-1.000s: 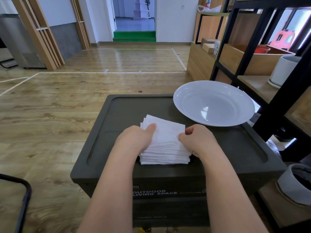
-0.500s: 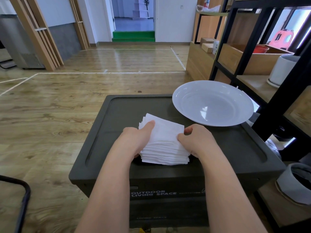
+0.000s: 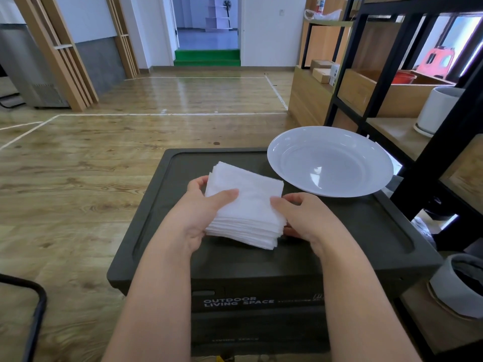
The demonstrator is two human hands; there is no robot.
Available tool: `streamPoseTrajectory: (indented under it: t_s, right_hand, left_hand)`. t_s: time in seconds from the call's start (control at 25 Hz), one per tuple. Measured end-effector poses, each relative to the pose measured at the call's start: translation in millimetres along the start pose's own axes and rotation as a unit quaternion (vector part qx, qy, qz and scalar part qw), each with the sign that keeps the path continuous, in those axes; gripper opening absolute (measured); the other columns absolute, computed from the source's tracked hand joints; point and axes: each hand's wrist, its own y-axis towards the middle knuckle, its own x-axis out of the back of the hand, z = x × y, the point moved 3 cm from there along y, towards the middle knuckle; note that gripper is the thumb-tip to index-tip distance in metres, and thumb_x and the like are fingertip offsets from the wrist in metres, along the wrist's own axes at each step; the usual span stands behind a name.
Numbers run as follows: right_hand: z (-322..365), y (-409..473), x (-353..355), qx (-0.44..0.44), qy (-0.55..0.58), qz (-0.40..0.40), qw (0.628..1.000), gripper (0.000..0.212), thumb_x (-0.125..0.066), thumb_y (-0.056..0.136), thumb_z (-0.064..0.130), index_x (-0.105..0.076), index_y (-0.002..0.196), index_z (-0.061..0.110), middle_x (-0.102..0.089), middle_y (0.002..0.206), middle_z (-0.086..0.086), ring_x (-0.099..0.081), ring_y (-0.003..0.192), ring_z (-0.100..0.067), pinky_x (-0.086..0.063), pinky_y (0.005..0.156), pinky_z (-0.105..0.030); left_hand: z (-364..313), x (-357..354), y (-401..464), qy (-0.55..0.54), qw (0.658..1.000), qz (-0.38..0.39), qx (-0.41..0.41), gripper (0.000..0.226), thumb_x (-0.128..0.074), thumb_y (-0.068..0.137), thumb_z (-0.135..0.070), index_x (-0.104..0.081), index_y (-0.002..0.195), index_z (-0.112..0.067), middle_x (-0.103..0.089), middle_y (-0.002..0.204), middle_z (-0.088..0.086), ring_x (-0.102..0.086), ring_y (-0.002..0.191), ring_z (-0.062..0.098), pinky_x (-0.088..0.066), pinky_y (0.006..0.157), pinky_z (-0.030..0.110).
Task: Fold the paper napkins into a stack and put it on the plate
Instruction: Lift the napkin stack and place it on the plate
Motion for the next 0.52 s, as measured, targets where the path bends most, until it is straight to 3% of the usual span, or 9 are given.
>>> streamPoseTrajectory:
  t_s: [0.12, 0.24, 0.36, 0.52]
  right_hand:
    - [4, -4, -4, -0.041, 0.206, 0.122, 0.970, 0.076, -0.078, 0.067, 0.049, -0.051, 0.131, 0.016, -0.071, 0.109, -0.006, -0.068, 0.097, -0.022, -0.052, 0.092, -0.042]
    - [10, -10, -7, -0.060, 0.323, 0.219, 0.919, 0.066, -0.081, 0.059, 0.040, -0.061, 0.118, 0.018, -0.073, 0.105, -0.008, -0.068, 0.099, -0.030, -0.052, 0.089, -0.050]
    - [10, -11, -8, -0.060, 0.365, 0.223, 0.902, 0.051, -0.079, 0.066, 0.026, -0.062, 0.112, 0.015, -0.074, 0.102, -0.011, -0.071, 0.092, -0.031, -0.055, 0.082, -0.051]
    - [9, -10, -5, -0.058, 0.343, 0.169, 0.922, 0.018, -0.071, 0.081, 0.015, -0.067, 0.098, 0.015, -0.076, 0.089, -0.008, -0.073, 0.080, -0.025, -0.060, 0.069, -0.043]
  left_hand:
    - [-7, 4, -6, -0.103, 0.993, 0.051, -0.005, 0.069, -0.079, 0.068, -0.025, -0.049, 0.130, -0.022, -0.069, 0.110, 0.008, -0.069, 0.090, 0.023, -0.056, 0.057, 0.031]
    - [-10, 1, -12, -0.147, 0.985, 0.090, -0.001, 0.069, -0.079, 0.056, -0.028, -0.059, 0.122, -0.017, -0.075, 0.097, 0.006, -0.073, 0.074, 0.018, -0.055, 0.054, 0.028]
    - [-9, -2, -13, -0.136, 0.988, 0.079, 0.000, 0.069, -0.079, 0.057, -0.028, -0.059, 0.122, -0.018, -0.074, 0.101, 0.008, -0.072, 0.080, 0.020, -0.056, 0.055, 0.029]
    - [-6, -6, -8, -0.084, 0.995, 0.053, 0.022, 0.059, -0.078, 0.070, -0.028, -0.056, 0.124, -0.017, -0.074, 0.103, 0.008, -0.071, 0.088, 0.023, -0.055, 0.059, 0.031]
